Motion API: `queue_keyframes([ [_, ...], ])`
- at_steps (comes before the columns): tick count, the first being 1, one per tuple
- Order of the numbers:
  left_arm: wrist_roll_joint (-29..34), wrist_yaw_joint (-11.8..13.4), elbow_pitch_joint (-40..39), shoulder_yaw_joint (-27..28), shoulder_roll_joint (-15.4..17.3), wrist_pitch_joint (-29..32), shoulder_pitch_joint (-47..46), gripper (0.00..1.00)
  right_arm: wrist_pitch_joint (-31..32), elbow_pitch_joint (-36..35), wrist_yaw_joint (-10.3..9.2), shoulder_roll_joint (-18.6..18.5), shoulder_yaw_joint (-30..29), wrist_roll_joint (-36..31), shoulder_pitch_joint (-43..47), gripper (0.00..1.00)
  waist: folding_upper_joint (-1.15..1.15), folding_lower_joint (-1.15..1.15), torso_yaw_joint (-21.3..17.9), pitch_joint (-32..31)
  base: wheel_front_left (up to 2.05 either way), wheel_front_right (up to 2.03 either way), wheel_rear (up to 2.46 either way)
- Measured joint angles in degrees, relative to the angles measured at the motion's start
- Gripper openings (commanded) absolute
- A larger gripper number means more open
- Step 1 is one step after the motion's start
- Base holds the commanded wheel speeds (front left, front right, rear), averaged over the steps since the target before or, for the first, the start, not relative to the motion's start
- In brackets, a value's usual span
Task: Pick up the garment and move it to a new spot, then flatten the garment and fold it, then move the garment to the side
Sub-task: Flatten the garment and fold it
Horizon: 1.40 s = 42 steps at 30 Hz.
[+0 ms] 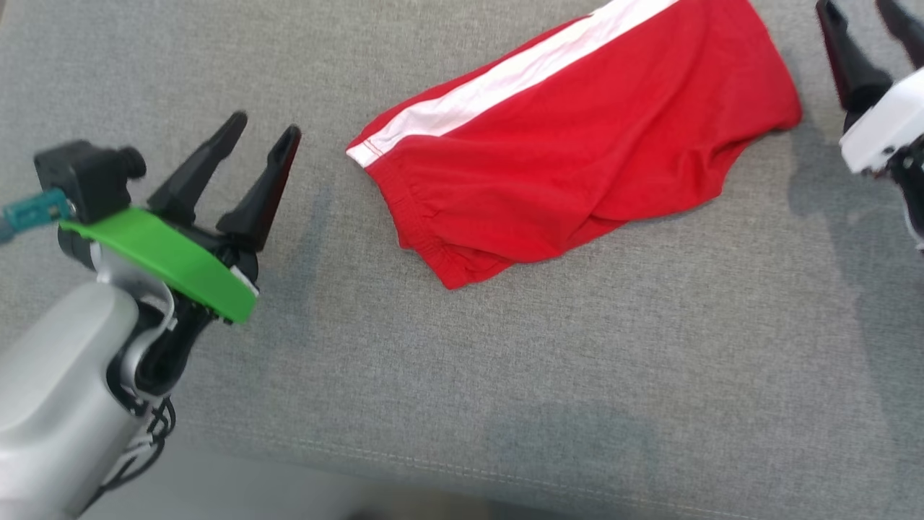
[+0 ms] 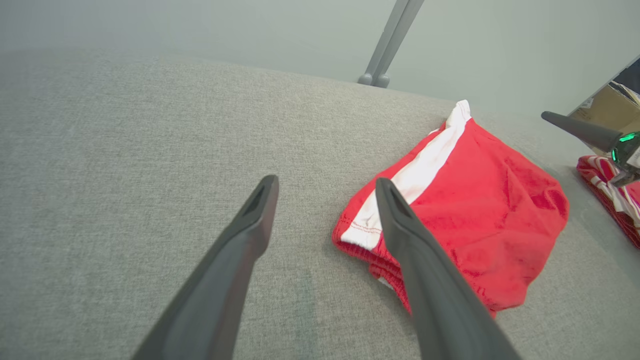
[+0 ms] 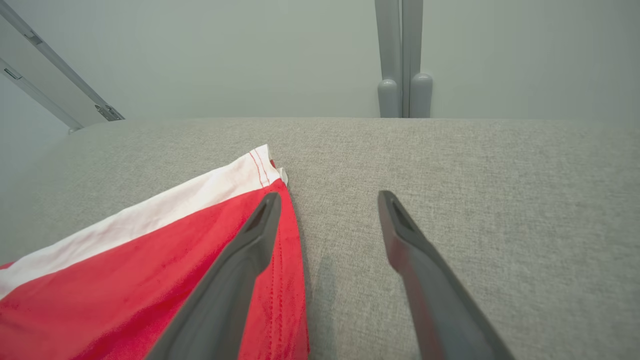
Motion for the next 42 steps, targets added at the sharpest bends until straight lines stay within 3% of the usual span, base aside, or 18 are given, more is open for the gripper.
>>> queue_keyframes([
  [6,0.81,3.46,-1.30,-0.40,-1.33,-2.42,4.50,1.00,-0.23,1.57,-0.01,0.97,-1.10,3.70,4.80,1.00,0.00,0.00,-0.42,-4.08,0.00,0.00,0.00],
  [11,6.43,6.94,-4.38,0.23,-1.43,-2.45,5.69,1.00,2.23,2.07,0.01,0.78,-1.67,6.53,5.06,1.00,0.00,0.00,1.20,-5.47,0.00,0.00,0.00],
  [22,10.43,7.60,-7.06,3.23,-6.23,-2.45,10.44,1.00,9.28,6.48,0.36,-2.74,-0.15,7.06,5.02,1.00,0.00,0.00,6.89,-3.57,0.00,0.00,0.00],
  [28,11.80,8.01,-7.87,6.14,-8.29,-2.44,12.11,1.00,12.28,7.43,0.87,-2.69,0.07,8.93,4.98,1.00,0.00,0.00,9.55,-3.03,0.00,0.00,0.00],
  [29,12.03,8.01,-7.87,6.76,-8.39,-2.45,12.83,1.00,13.08,7.47,1.11,-2.55,-0.03,10.09,4.91,0.62,0.00,0.00,9.99,-3.00,0.00,0.00,0.00],
  [31,12.63,8.06,-7.87,8.32,-8.48,-2.45,14.34,1.00,14.60,7.51,1.45,-2.09,-0.04,11.67,4.58,0.00,0.00,0.00,10.64,-3.08,0.00,0.00,0.00],
  [35,14.13,8.08,-7.84,10.67,-8.59,-2.44,16.47,1.00,17.97,7.57,2.37,-0.74,0.24,14.15,4.15,0.00,0.00,0.00,10.63,-3.77,0.00,0.00,0.00],
  [42,15.39,8.09,-7.25,14.01,-9.75,-2.45,19.84,1.00,17.85,6.92,2.55,0.54,-2.98,18.26,6.46,0.00,0.00,0.00,8.54,-5.79,0.00,0.00,0.00],
])
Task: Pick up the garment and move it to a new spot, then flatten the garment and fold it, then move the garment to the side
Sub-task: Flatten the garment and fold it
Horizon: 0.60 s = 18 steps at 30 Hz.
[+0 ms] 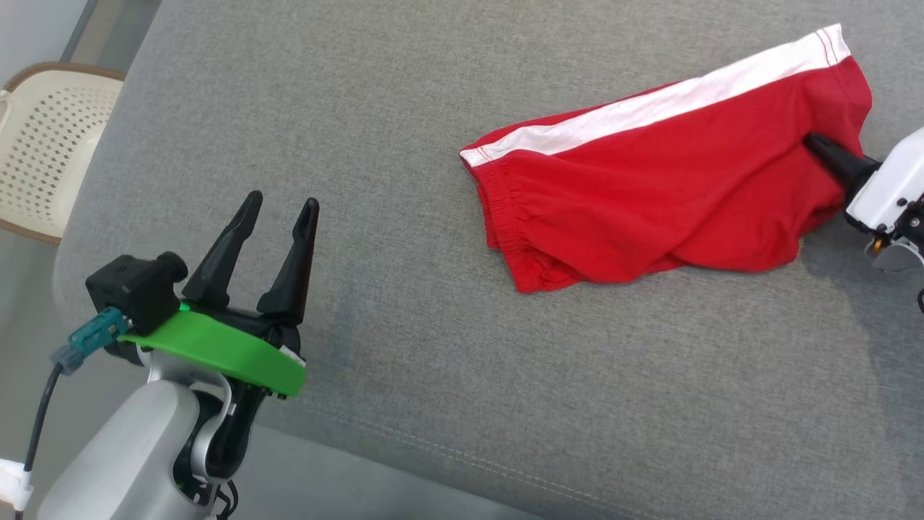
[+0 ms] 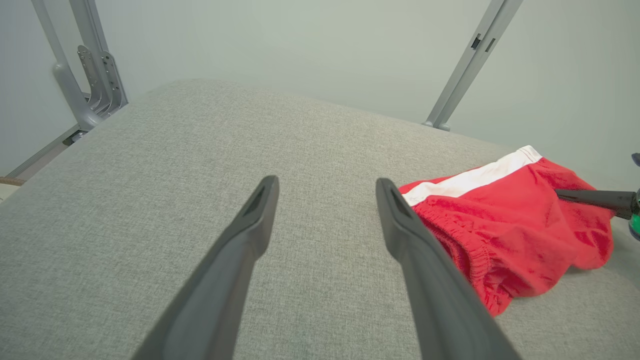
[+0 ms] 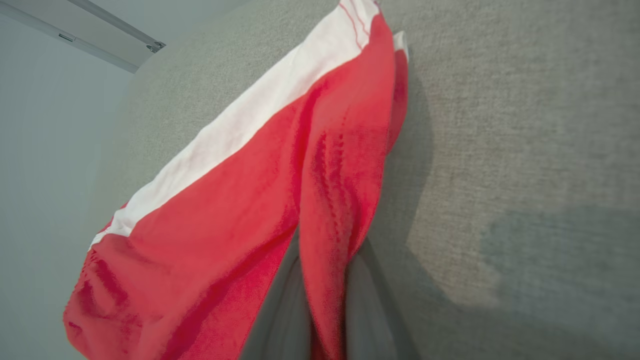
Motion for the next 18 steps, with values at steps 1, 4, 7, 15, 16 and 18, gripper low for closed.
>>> queue_keyframes([
  [1,0.14,0.00,0.26,0.29,0.00,0.00,0.41,1.00,0.01,-0.18,0.00,-0.25,-0.02,0.00,0.48,0.00,0.00,0.00,-0.42,-0.39,0.00,0.00,0.00],
  [4,0.91,0.00,1.18,0.98,0.03,0.00,2.25,1.00,0.02,-0.76,0.00,-1.09,-0.38,0.33,3.14,0.00,0.00,0.00,-1.93,-1.70,0.00,0.00,0.00],
  [7,1.37,0.00,1.44,1.03,0.07,0.00,4.07,1.00,-0.18,-1.46,-0.02,-1.01,-1.45,2.42,6.53,0.00,0.00,0.00,-3.68,-3.19,0.00,0.00,0.00],
  [15,1.83,0.00,1.36,2.33,1.40,0.00,9.00,1.00,-4.26,-5.11,-0.20,3.79,-6.39,10.09,14.68,0.00,0.00,0.00,-9.15,-7.31,0.00,0.00,0.00],
  [16,1.83,0.00,1.31,2.56,1.86,0.01,9.75,1.00,-4.30,-5.27,-0.20,4.15,-6.14,10.15,16.02,0.00,0.00,0.00,-9.93,-7.76,0.00,0.00,0.00],
  [18,1.85,0.00,1.07,3.21,2.41,0.01,11.28,1.00,-5.43,-5.21,-0.36,4.53,-6.22,10.17,18.81,0.00,0.00,0.00,-11.50,-8.53,0.00,0.00,0.00],
])
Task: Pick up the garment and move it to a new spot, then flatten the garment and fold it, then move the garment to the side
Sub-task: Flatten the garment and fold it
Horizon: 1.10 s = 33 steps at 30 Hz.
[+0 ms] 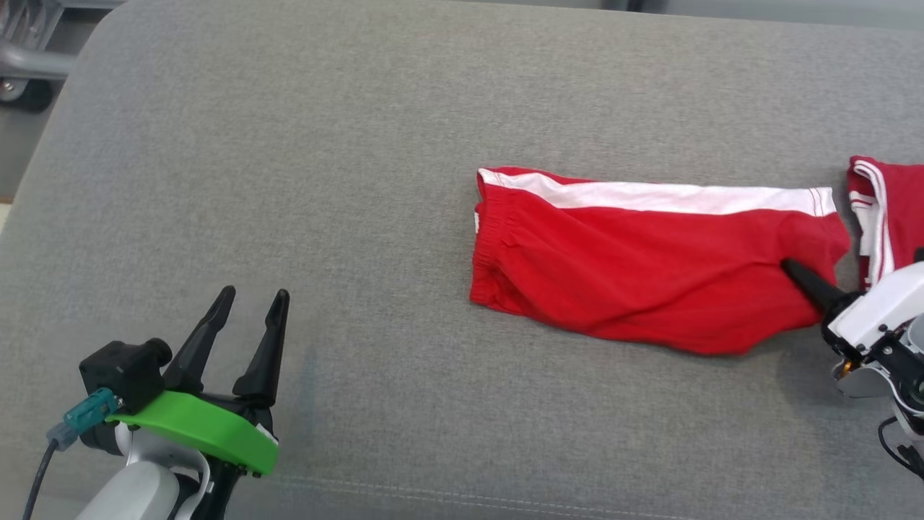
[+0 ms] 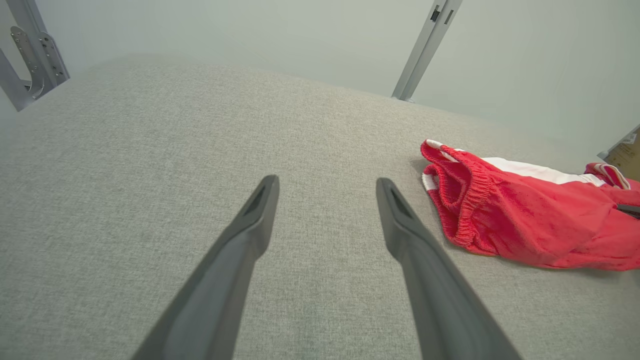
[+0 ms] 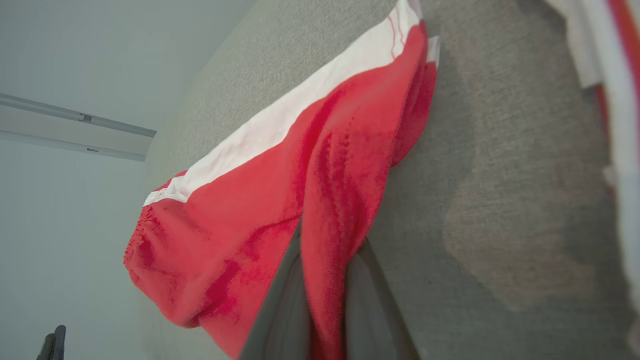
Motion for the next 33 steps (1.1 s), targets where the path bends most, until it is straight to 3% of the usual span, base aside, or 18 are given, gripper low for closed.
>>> queue_keyframes([
  [6,0.52,0.00,-1.59,0.02,0.10,0.00,1.08,1.00,-5.52,-2.01,-0.32,0.55,-4.95,0.94,2.87,0.00,0.00,0.00,-4.18,-1.78,0.00,0.00,0.00],
  [9,0.60,0.00,-2.16,-0.76,-0.03,0.00,1.16,1.00,-6.91,-6.19,0.71,1.27,-5.59,1.77,2.93,0.00,0.00,0.00,-5.49,-2.38,0.00,0.00,0.00],
  [13,1.10,0.00,-3.44,-1.12,-0.10,0.00,1.34,1.00,-6.60,-13.63,3.15,2.55,-2.91,1.96,2.80,0.00,0.00,0.00,-5.79,-2.25,0.00,0.00,0.00],
  [17,1.25,0.00,-3.87,-0.75,0.63,0.00,1.40,1.00,-5.56,-19.34,3.69,5.43,2.92,-0.35,0.90,0.00,0.00,0.00,-5.57,-1.27,0.00,0.00,0.00],
  [23,2.08,0.00,-5.70,-1.15,1.24,0.51,1.30,1.00,-5.69,-20.16,0.70,10.55,8.65,-5.83,-3.66,0.00,0.00,0.00,-5.56,0.78,0.00,0.00,0.00],
  [26,2.63,0.00,-6.16,-1.49,1.26,0.99,1.22,1.00,-6.26,-17.55,-2.19,12.92,11.05,-9.20,-6.11,0.00,0.00,0.00,-5.48,1.92,0.00,0.00,0.00],
  [27,2.76,0.00,-6.26,-1.65,1.25,1.03,1.10,1.00,-6.25,-16.49,-3.00,13.27,11.88,-10.26,-6.91,0.11,0.00,0.00,-5.44,2.29,0.00,0.00,0.00],
  [29,3.15,-0.02,-6.38,-2.04,1.24,1.47,0.52,1.00,-6.45,-14.72,-4.03,14.04,13.35,-12.82,-8.32,0.49,0.00,0.00,-5.29,2.98,0.00,0.00,0.00],
  [30,3.23,-0.03,-6.35,-2.25,1.21,1.53,0.06,1.00,-6.50,-13.95,-4.03,14.23,14.06,-14.07,-8.96,1.00,0.00,0.00,-5.16,3.27,0.00,0.00,0.00],
  [33,3.31,-0.03,-6.11,-2.09,1.18,1.52,-0.48,1.00,-6.44,-12.32,-3.99,15.58,16.66,-15.93,-10.92,1.00,0.00,0.00,-4.58,3.74,0.00,0.00,0.00],
])
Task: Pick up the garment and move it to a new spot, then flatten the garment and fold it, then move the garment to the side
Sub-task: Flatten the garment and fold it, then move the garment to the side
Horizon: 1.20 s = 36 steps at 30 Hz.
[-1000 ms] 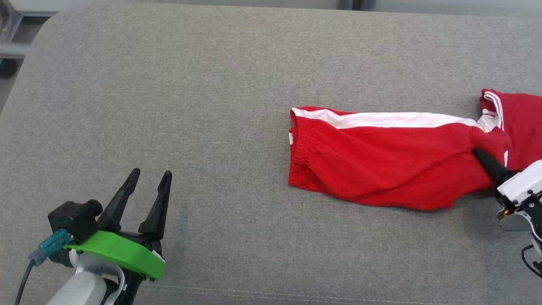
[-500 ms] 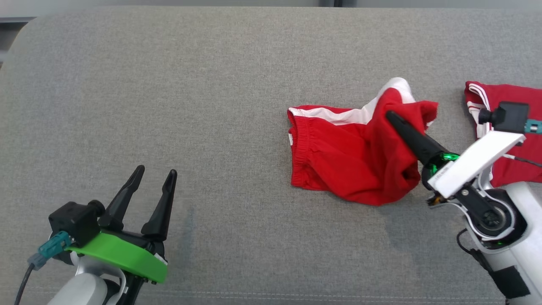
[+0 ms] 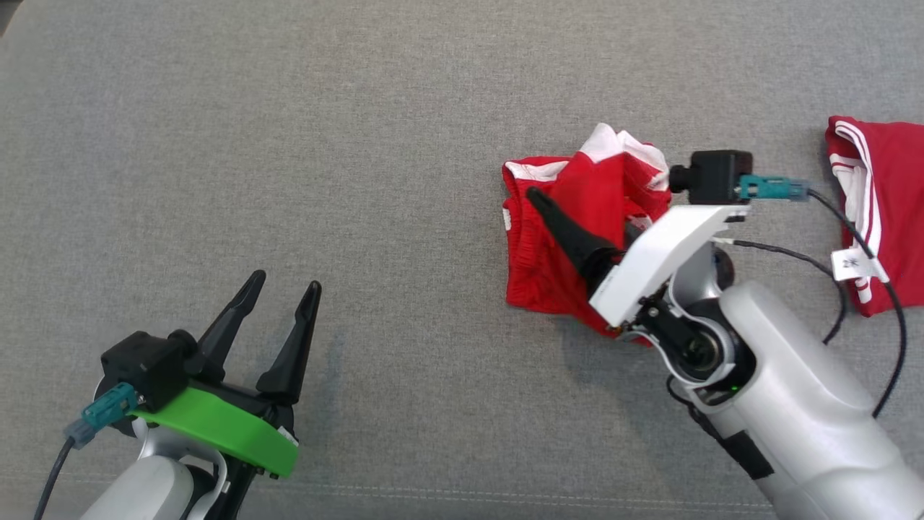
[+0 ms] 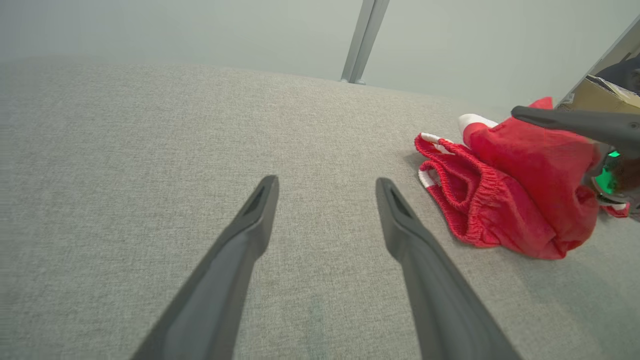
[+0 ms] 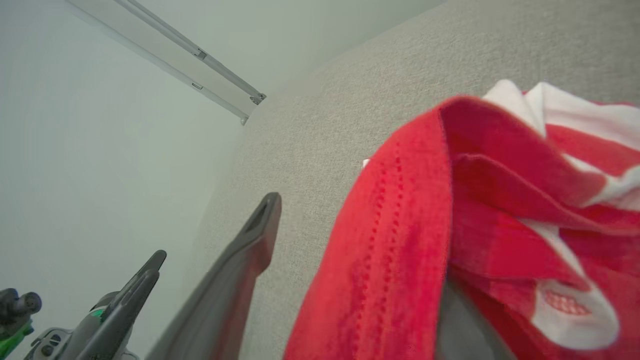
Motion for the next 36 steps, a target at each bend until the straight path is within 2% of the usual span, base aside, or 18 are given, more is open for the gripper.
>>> queue_keyframes([
  [9,-0.04,0.00,1.49,0.01,-0.08,0.00,0.07,1.00,1.35,2.07,0.07,4.99,6.98,-3.80,-4.76,1.00,0.00,0.00,-0.18,-0.85,0.00,0.00,0.00],
  [13,-0.05,0.00,1.87,0.03,-0.12,-0.01,0.09,1.00,1.27,2.03,0.11,8.24,8.09,-4.55,-7.30,1.00,0.00,0.00,-0.96,-1.23,0.00,0.00,0.00],
  [16,-0.08,0.00,2.00,0.07,-0.15,-0.01,0.11,1.00,1.26,2.18,0.12,8.86,8.73,-4.55,-8.08,1.00,0.00,0.00,-1.59,-1.50,0.00,0.00,0.00],
  [22,-0.22,0.00,1.68,0.48,-0.18,-0.01,0.20,1.00,0.99,2.93,0.05,7.08,8.62,-5.86,-8.10,1.00,0.00,0.00,-2.68,-1.57,0.00,0.00,0.00],
  [29,-0.22,0.00,0.71,0.76,-0.07,-0.01,0.68,1.00,0.76,6.57,-0.56,0.00,5.93,-9.02,-7.19,1.00,0.00,0.00,-4.10,-0.57,0.00,0.00,0.00],
  [36,-0.21,0.01,0.29,0.93,-0.04,-0.01,0.64,1.00,-0.08,8.70,-0.97,-2.66,3.78,-9.09,-3.91,1.00,0.00,0.00,-5.24,1.04,0.00,0.00,0.00],
])
